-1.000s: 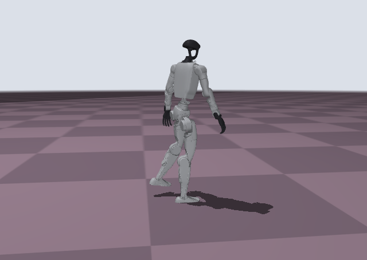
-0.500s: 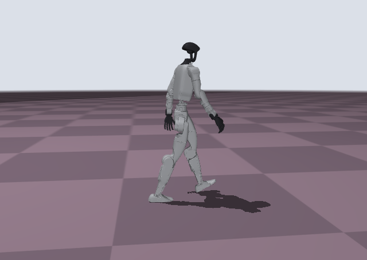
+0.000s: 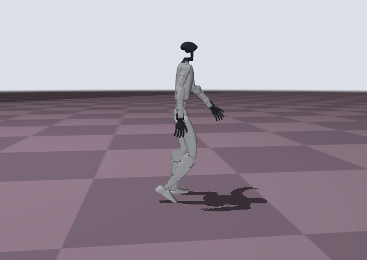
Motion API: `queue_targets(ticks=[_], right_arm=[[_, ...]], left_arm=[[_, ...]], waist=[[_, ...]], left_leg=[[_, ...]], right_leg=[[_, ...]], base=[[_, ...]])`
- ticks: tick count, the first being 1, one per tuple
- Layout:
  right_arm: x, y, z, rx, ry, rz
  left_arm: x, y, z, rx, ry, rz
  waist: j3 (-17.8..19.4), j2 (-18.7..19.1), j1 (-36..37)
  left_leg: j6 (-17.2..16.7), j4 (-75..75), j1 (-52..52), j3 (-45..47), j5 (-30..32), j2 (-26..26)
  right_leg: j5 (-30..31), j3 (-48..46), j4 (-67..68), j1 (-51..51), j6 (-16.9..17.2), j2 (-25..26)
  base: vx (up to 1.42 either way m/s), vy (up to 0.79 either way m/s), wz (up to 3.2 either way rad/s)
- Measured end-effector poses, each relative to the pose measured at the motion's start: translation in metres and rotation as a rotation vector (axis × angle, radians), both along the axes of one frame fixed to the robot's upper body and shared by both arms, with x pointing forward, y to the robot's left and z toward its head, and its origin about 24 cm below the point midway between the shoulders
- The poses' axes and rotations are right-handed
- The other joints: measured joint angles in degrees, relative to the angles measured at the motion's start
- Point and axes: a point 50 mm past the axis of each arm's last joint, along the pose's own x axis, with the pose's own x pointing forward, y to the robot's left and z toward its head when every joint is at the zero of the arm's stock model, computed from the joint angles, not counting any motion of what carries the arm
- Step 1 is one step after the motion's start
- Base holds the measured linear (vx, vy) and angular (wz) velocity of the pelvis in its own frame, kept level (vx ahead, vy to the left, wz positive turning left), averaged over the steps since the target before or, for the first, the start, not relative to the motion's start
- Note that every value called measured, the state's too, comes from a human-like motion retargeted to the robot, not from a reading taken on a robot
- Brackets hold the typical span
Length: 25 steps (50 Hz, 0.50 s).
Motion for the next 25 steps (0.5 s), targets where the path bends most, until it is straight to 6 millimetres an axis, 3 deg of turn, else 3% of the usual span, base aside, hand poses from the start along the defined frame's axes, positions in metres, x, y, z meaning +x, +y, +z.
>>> queue_targets(ticks=[5,10,13,16,20,25], right_arm=[[-0.012,0.000,-0.001,0.030,0.061,-0.021],[-0.012,-0.001,-0.001,0.024,0.093,-0.013],[-0.006,0.001,-0.001,0.024,0.103,0.032],[0.004,0.002,-0.001,0.037,0.089,0.079],[0.017,-0.003,0.001,0.035,0.059,0.103],[0.038,-0.011,0.004,-0.001,0.019,0.116]], left_arm=[[0.050,-0.022,0.055,-0.056,-0.213,-0.058],[0.073,-0.041,0.088,-0.131,-0.348,-0.086],[0.074,-0.046,0.090,-0.130,-0.359,-0.095],[0.068,-0.047,0.077,-0.097,-0.308,-0.128],[0.042,-0.049,0.035,-0.061,-0.157,-0.176],[-0.023,-0.045,-0.036,-0.009,0.160,-0.238]], waist=[[2.33,0.32,-4.42],[5.12,-1.55,-8.34],[6.88,-2.85,-9.59],[7.24,-2.70,-9.87],[5.96,-2.26,-9.76],[4.47,-4.14,-8.31]], left_leg=[[-0.71,0.83,3.86,-3.25,-2.44,-2.08],[-0.60,1.73,8.83,-7.01,-4.67,-5.90],[-0.35,1.59,12.91,-8.70,-5.87,-7.21],[-0.55,1.28,15.85,-9.59,-6.26,-6.83],[-0.53,2.76,17.96,-11.28,-4.90,-6.85],[1.24,14.13,16.71,-13.09,3.46,-9.12]], right_leg=[[-1.33,-3.46,-16.36,-2.62,-0.47,-1.38],[10.10,-4.69,-42.92,0.27,2.34,-3.63],[15.31,-6.74,-53.93,1.50,6.77,-4.55],[11.00,-8.01,-54.87,-0.50,10.70,-4.01],[10.49,-7.39,-54.87,0.31,11.65,-3.63],[11.55,-7.25,-54.87,6.54,10.02,-6.36]], base=[[0.46,0.10,0.67],[0.51,0.01,0.71],[0.59,-0.05,0.44],[0.62,-0.09,0.20],[0.66,-0.11,0.20],[0.71,-0.17,0.08]])
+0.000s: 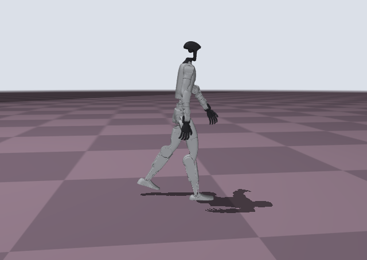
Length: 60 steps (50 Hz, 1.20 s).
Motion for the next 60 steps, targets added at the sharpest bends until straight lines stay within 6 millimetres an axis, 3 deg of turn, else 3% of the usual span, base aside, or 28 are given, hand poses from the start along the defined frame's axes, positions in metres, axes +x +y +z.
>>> queue_targets(ticks=[5,9,13,17,21,25,28,32,37,42,45,48,52,57,60], right_arm=[[0.038,-0.009,0.008,-0.084,-0.098,0.010],[0.092,-0.012,0.025,-0.143,-0.245,0.048],[0.155,-0.007,0.054,-0.164,-0.436,0.104],[0.213,0.002,0.093,-0.173,-0.646,0.152],[0.256,0.014,0.134,-0.171,-0.844,0.187],[0.279,0.027,0.165,-0.147,-0.992,0.224],[0.284,0.037,0.171,-0.121,-1.032,0.262],[0.268,0.046,0.148,-0.097,-0.956,0.321],[0.226,0.051,0.099,-0.078,-0.737,0.386],[0.148,0.044,0.041,-0.048,-0.441,0.362],[0.099,0.033,0.019,-0.046,-0.287,0.298],[0.059,0.019,0.008,-0.062,-0.183,0.217],[0.018,0.004,0.003,-0.071,-0.094,0.127],[-0.017,-0.006,0.001,-0.049,-0.011,0.049],[-0.028,-0.008,0.000,-0.038,0.022,0.003]], left_arm=[[-0.092,0.007,-0.059,0.020,0.320,0.000],[-0.153,0.014,-0.081,-0.018,0.466,0.073],[-0.201,0.021,-0.090,-0.077,0.550,0.176],[-0.239,0.026,-0.094,-0.125,0.605,0.328],[-0.264,0.028,-0.095,-0.149,0.628,0.490],[-0.273,0.027,-0.096,-0.164,0.616,0.583],[-0.271,0.025,-0.096,-0.179,0.595,0.589],[-0.268,0.023,-0.096,-0.197,0.568,0.567],[-0.239,0.028,-0.093,-0.206,0.512,0.505],[-0.204,0.032,-0.088,-0.145,0.491,0.368],[-0.169,0.035,-0.080,-0.062,0.452,0.277],[-0.121,0.038,-0.064,0.023,0.354,0.217],[-0.050,0.033,-0.029,0.065,0.142,0.180],[0.025,0.015,0.027,0.000,-0.152,0.145],[0.055,0.004,0.061,-0.055,-0.297,0.120]], waist=[[-2.48,-2.31,2.29],[-3.35,-3.42,6.53],[-2.95,-5.07,11.92],[-1.83,-5.61,16.75],[0.19,-3.89,20.77],[2.76,-0.94,23.27],[3.69,0.04,23.99],[2.50,-0.49,24.65],[-0.78,-0.99,24.09],[-3.74,0.27,21.78],[-5.05,1.19,19.76],[-5.17,2.29,17.18],[-4.26,3.86,12.57],[-2.41,4.92,6.03],[-1.09,4.37,2.47]], left_leg=[[2.82,28.53,-15.37,1.16,8.33,-2.56],[6.41,40.45,-27.21,5.16,3.91,-2.13],[10.09,37.44,-34.31,10.36,-2.03,-0.74],[10.66,23.14,-37.59,12.54,-0.47,0.36],[8.53,2.81,-36.64,12.60,5.81,2.78],[3.85,-14.19,-33.89,14.98,10.11,6.39],[0.37,-20.70,-32.85,17.47,9.15,7.79],[-1.45,-21.42,-32.05,21.92,6.19,8.76],[-1.47,-21.42,-29.15,26.80,9.31,10.28],[-0.19,-20.36,-24.46,24.55,7.97,11.11],[0.11,-18.19,-22.86,22.17,4.43,11.35],[-1.20,-16.14,-21.39,20.23,1.28,11.14],[-3.37,-14.72,-19.01,16.88,-1.67,10.20],[-4.07,-14.81,-15.04,11.55,-4.30,7.99],[-3.80,-14.96,-12.31,8.48,-5.73,5.88]], right_leg=[[-4.97,1.56,1.53,4.45,-3.09,-2.56],[-7.76,3.64,3.08,6.03,-3.47,-2.56],[-9.98,6.76,4.12,7.63,-2.75,-2.61],[-12.28,9.48,5.41,9.23,-2.68,-1.84],[-14.91,11.71,6.72,12.24,-3.01,0.95],[-17.38,13.29,7.10,17.70,-2.93,4.30],[-18.34,14.06,7.01,21.49,-2.51,5.26],[-18.71,15.10,7.99,24.46,-1.93,4.82],[-15.00,16.10,13.17,24.48,-2.05,5.68],[-2.91,15.13,30.39,19.35,-2.72,7.61],[3.52,11.77,46.03,11.13,-3.75,7.49],[0.46,6.70,56.84,3.25,-7.75,4.92],[-8.13,2.77,58.97,-4.08,-11.52,3.34],[-12.00,0.71,44.55,-8.17,-11.21,3.18],[-9.12,0.13,28.94,-7.65,-9.90,2.29]], base=[[0.64,-0.19,-0.04],[0.55,-0.14,-0.47],[0.50,-0.07,-0.76],[0.48,-0.01,-0.72],[0.50,0.04,-0.67],[0.55,0.09,-0.51],[0.59,0.13,-0.29],[0.62,0.16,-0.26],[0.65,0.21,-0.13],[0.66,0.26,0.16],[0.59,0.25,0.38],[0.53,0.23,0.55],[0.48,0.18,0.85],[0.47,0.10,1.06],[0.49,0.02,1.02]])
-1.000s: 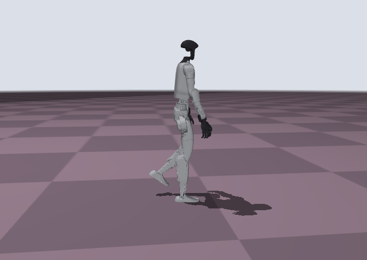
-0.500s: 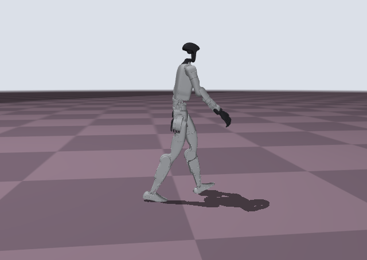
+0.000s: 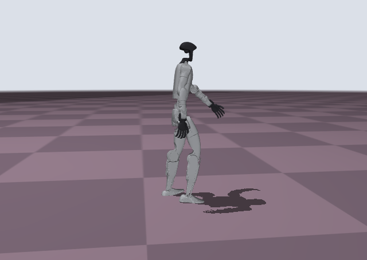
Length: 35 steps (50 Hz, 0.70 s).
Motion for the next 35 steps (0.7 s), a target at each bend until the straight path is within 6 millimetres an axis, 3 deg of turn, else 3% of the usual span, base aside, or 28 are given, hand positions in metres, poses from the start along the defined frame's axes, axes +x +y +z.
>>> queue_targets(ticks=[5,7,10,14,18,24,29,32,35], right_arm=[[-0.003,0.005,-0.002,0.009,0.039,-0.031],[0.000,0.011,-0.003,0.037,0.041,-0.008],[0.004,0.017,-0.004,0.070,0.025,0.017],[0.017,0.013,-0.001,0.062,-0.009,0.039],[0.032,0.002,0.002,0.019,-0.035,0.071],[0.069,-0.019,0.014,-0.093,-0.104,0.112],[0.131,-0.040,0.041,-0.205,-0.267,0.138],[0.174,-0.049,0.066,-0.260,-0.403,0.146],[0.213,-0.055,0.096,-0.303,-0.552,0.140]], left_arm=[[0.026,-0.010,0.037,-0.030,-0.149,-0.021],[0.028,-0.011,0.041,-0.002,-0.157,-0.046],[0.022,-0.012,0.030,0.030,-0.120,-0.083],[-0.002,-0.014,-0.005,0.053,0.012,-0.107],[-0.051,-0.012,-0.058,0.076,0.232,-0.124],[-0.166,-0.002,-0.129,0.038,0.626,-0.117],[-0.250,0.009,-0.153,-0.028,0.848,-0.037],[-0.290,0.014,-0.157,-0.058,0.942,0.027],[-0.319,0.018,-0.158,-0.083,1.003,0.106]], waist=[[3.05,-3.23,-4.11],[3.70,-3.77,-4.57],[3.25,-3.22,-4.98],[1.81,-2.85,-4.96],[0.35,-3.56,-3.57],[-2.51,-6.44,0.83],[-2.86,-7.61,6.77],[-2.06,-8.12,10.84],[-1.07,-7.85,14.53]], left_leg=[[0.68,0.22,6.59,-4.47,-3.22,-4.10],[0.80,0.30,8.94,-5.38,-4.42,-4.17],[1.00,0.86,11.02,-6.75,-5.53,-3.18],[2.18,3.41,12.23,-9.57,-4.90,-3.49],[3.63,10.35,11.64,-11.79,0.26,-4.87],[7.17,37.74,-2.24,-7.45,8.68,-7.65],[11.80,49.80,-14.38,1.40,3.25,-5.70],[13.14,45.50,-18.14,4.24,0.65,-6.09],[12.86,34.97,-20.13,4.97,2.22,-6.91]], right_leg=[[12.62,-1.22,-26.60,3.69,6.47,-2.83],[11.15,-1.89,-28.94,2.37,10.90,-2.94],[6.44,-0.26,-28.94,0.47,13.92,-2.00],[9.18,0.86,-28.94,2.35,13.72,-2.69],[10.32,-0.52,-28.94,6.53,12.78,-4.92],[6.06,0.79,-28.59,11.45,10.96,-8.32],[3.38,1.97,-27.72,12.92,10.73,-8.62],[2.03,3.07,-27.56,14.11,10.80,-8.44],[0.67,3.82,-27.36,15.48,10.67,-7.59]], base=[[0.56,-0.06,0.78],[0.60,-0.11,0.37],[0.61,-0.14,0.39],[0.64,-0.17,0.49],[0.66,-0.22,0.35],[0.58,-0.23,0.09],[0.47,-0.16,-0.27],[0.42,-0.08,-0.44],[0.41,-0.04,-0.35]])
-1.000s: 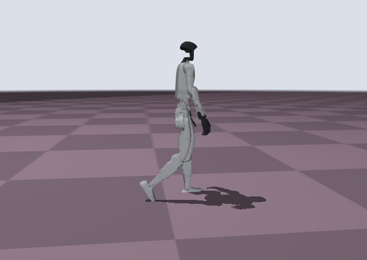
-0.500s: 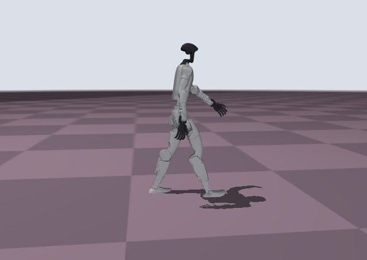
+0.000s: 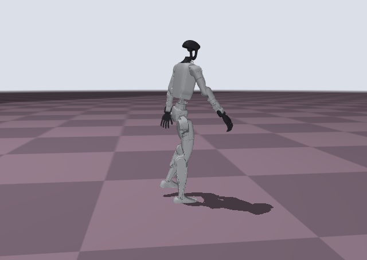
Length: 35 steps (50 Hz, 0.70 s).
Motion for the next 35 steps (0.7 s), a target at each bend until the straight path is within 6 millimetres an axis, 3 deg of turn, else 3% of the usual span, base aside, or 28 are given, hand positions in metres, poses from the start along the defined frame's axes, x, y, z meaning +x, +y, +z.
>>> queue_targets(ticks=[4,9,13,17,22,27,30,35], right_arm=[[0.041,-0.002,0.039,-0.015,-0.194,0.001],[0.069,0.005,0.070,0.004,-0.355,0.022],[0.074,0.020,0.070,0.031,-0.368,0.086],[0.064,0.038,0.049,0.050,-0.267,0.194],[0.017,0.053,-0.003,0.089,-0.024,0.284],[-0.064,0.058,-0.057,0.164,0.270,0.260],[-0.116,0.055,-0.078,0.202,0.410,0.158],[-0.186,0.056,-0.094,0.270,0.557,-0.014]], left_arm=[[-0.018,0.001,0.000,0.015,0.018,0.107],[-0.014,-0.005,-0.001,-0.011,-0.041,0.192],[0.000,-0.013,-0.001,-0.072,-0.114,0.220],[0.021,-0.017,0.001,-0.135,-0.184,0.249],[0.047,-0.015,0.004,-0.163,-0.233,0.224],[0.088,-0.003,0.013,-0.112,-0.288,0.057],[0.127,0.006,0.027,-0.039,-0.382,-0.042],[0.209,0.004,0.072,0.034,-0.670,-0.173]], waist=[[1.63,2.26,3.75],[3.43,6.13,5.53],[3.56,7.41,4.83],[2.49,7.09,3.86],[0.60,7.48,2.50],[-2.42,9.59,1.19],[-3.68,9.88,-0.04],[-2.94,10.83,-2.88]], left_leg=[[-1.77,-18.22,0.50,3.43,4.83,1.68],[-7.42,-36.41,2.64,17.31,7.84,4.89],[-12.89,-41.43,2.78,31.23,5.99,5.89],[-14.32,-41.43,3.25,36.29,4.63,6.56],[-12.82,-41.43,7.12,30.77,5.45,7.44],[-10.88,-41.07,10.91,22.13,4.50,9.74],[-10.39,-38.57,11.13,16.17,2.46,9.68],[-11.74,-35.15,13.21,4.61,0.09,7.51]], right_leg=[[-2.13,-0.19,0.65,2.70,-0.37,3.14],[-5.31,-2.52,1.42,7.93,-1.05,8.32],[-7.24,-5.30,1.71,11.93,-1.14,11.03],[-8.05,-7.04,2.91,14.37,-1.39,12.63],[-4.61,-8.47,10.30,15.97,-2.94,14.39],[6.45,-9.09,36.33,6.35,-4.22,14.50],[8.58,-7.16,50.76,-2.31,-4.65,13.39],[1.03,-6.54,59.22,-10.49,-11.54,8.18]], base=[[0.41,-0.01,-0.15],[0.45,0.02,0.26],[0.48,0.03,0.59],[0.51,0.04,0.53],[0.56,0.08,0.67],[0.53,0.12,1.04],[0.44,0.12,1.55],[0.39,0.12,2.06]])
